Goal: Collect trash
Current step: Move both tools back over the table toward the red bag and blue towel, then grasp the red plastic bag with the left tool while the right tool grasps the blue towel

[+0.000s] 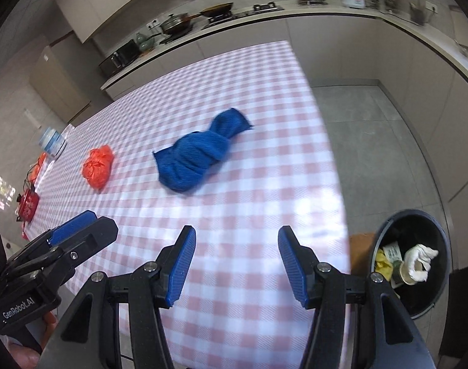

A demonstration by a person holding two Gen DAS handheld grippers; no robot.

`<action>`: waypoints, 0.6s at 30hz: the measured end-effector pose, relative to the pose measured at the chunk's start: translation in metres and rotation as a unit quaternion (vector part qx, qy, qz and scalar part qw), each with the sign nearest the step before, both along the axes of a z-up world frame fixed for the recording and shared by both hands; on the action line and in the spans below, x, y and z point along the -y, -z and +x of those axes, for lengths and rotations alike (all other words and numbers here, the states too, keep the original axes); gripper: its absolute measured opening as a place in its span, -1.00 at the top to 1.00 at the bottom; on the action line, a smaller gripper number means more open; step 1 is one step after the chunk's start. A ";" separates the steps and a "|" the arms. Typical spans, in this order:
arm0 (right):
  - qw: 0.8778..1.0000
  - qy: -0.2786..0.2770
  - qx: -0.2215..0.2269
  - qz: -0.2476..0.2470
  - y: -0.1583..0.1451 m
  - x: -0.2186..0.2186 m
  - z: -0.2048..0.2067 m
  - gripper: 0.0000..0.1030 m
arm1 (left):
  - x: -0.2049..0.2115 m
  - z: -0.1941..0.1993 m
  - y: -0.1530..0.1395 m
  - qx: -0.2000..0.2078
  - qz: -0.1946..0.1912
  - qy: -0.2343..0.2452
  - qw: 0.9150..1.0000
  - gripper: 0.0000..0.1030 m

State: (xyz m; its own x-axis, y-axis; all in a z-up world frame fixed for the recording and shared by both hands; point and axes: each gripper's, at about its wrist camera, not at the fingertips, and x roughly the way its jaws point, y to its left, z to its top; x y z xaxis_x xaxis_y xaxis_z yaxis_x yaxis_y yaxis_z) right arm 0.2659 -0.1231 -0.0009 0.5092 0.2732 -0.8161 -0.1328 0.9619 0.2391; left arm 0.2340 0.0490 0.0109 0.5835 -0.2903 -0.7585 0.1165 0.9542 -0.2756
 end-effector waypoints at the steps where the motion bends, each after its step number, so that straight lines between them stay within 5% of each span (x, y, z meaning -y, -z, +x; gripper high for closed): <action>1: 1.000 -0.003 0.000 0.001 0.001 -0.006 0.003 -0.13 | -0.006 0.002 0.001 0.000 0.002 -0.005 1.000 -0.34; 18: 1.000 -0.013 -0.005 0.000 0.014 -0.075 0.046 -0.20 | -0.086 0.038 0.010 -0.005 0.021 -0.046 0.999 -0.34</action>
State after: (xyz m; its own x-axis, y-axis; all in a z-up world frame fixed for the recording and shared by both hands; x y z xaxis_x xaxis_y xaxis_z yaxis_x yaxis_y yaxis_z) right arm 0.3114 -0.0483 -0.0153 0.4935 0.2873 -0.8209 -0.1557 0.9578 0.2416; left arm 0.2716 0.1352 0.0008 0.5986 -0.2041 -0.7746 0.0263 0.9715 -0.2357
